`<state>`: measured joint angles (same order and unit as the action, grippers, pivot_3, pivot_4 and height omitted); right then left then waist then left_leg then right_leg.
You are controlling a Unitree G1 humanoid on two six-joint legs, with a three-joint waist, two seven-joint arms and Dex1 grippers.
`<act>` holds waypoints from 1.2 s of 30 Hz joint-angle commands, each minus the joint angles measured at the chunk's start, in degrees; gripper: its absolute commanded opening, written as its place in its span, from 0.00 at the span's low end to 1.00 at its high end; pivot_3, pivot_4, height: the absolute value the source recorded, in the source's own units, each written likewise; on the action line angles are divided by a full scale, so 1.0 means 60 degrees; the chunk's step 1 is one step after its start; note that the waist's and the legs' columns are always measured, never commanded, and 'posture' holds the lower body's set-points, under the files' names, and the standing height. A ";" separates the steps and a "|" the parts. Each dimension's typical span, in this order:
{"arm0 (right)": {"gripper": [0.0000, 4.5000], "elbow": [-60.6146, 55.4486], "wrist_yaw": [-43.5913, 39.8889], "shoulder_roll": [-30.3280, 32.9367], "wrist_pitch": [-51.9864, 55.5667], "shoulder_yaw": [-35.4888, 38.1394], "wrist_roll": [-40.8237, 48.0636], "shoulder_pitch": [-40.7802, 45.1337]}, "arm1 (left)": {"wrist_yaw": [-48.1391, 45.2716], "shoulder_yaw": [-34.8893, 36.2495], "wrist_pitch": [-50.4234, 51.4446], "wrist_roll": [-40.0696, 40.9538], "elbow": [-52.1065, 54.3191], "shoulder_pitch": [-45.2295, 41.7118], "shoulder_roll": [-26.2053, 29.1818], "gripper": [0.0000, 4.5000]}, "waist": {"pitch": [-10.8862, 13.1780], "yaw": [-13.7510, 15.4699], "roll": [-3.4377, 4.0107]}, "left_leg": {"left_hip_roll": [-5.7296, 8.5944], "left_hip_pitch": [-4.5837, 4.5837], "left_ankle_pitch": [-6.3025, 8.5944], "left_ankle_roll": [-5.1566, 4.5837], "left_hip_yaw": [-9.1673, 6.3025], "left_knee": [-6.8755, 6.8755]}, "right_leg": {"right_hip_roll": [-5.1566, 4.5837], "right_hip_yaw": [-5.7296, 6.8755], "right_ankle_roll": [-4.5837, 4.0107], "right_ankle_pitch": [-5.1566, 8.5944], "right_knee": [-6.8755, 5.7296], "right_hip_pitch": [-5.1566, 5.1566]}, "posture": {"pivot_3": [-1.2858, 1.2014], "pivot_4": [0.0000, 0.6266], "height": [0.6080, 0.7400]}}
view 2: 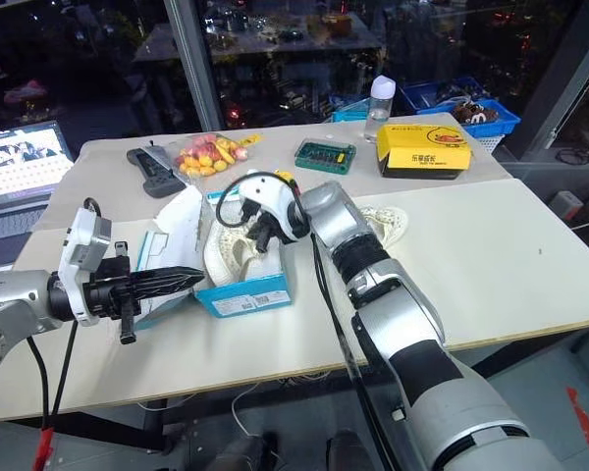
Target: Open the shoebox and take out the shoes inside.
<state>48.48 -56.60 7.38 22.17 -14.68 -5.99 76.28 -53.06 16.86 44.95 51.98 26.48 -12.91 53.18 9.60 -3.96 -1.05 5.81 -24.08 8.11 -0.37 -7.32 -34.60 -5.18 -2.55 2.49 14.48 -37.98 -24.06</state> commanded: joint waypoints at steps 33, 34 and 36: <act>0.01 -0.3734 -0.0201 0.4034 0.2463 0.1719 0.1577 0.1519 | -0.0140 -0.0283 -0.0152 -0.0094 -0.0042 -0.0482 -0.0035 0.00 | 0.0019 0.0152 -0.0003 | 0.0009 -0.0060 -0.0008 -0.0034 0.0011 -0.0006 | -0.0020 0.0015 -0.0011 -0.0003 0.0022 -0.0020 | 0.52 0.24 1.00; 0.01 -0.3754 -0.0320 0.4342 0.2463 0.1689 0.1554 0.1448 | -0.0131 -0.0298 -0.0150 -0.0089 -0.0032 -0.0487 -0.0050 0.00 | 0.0019 0.0203 -0.0004 | 0.0012 -0.0065 -0.0007 -0.0034 0.0014 -0.0007 | -0.0023 0.0014 -0.0011 -0.0003 0.0023 -0.0023 | 0.52 0.24 1.00; 0.01 -0.3612 -0.0669 0.5272 0.2225 0.1435 0.1233 0.1205 | -0.0141 -0.0341 -0.0147 -0.0076 -0.0024 -0.0508 -0.0089 0.00 | 0.0019 0.0242 -0.0004 | 0.0011 -0.0075 -0.0006 -0.0034 0.0015 -0.0011 | -0.0023 0.0018 -0.0011 -0.0003 0.0028 -0.0027 | 0.52 0.24 1.00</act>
<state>28.51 -58.69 34.83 37.04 -6.30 2.82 84.06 -53.77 14.39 44.91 51.56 25.41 -15.21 52.72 9.71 -2.50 -1.08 5.87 -24.53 8.08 -0.58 -7.21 -34.66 -5.32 -2.45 2.42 14.46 -37.80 -24.22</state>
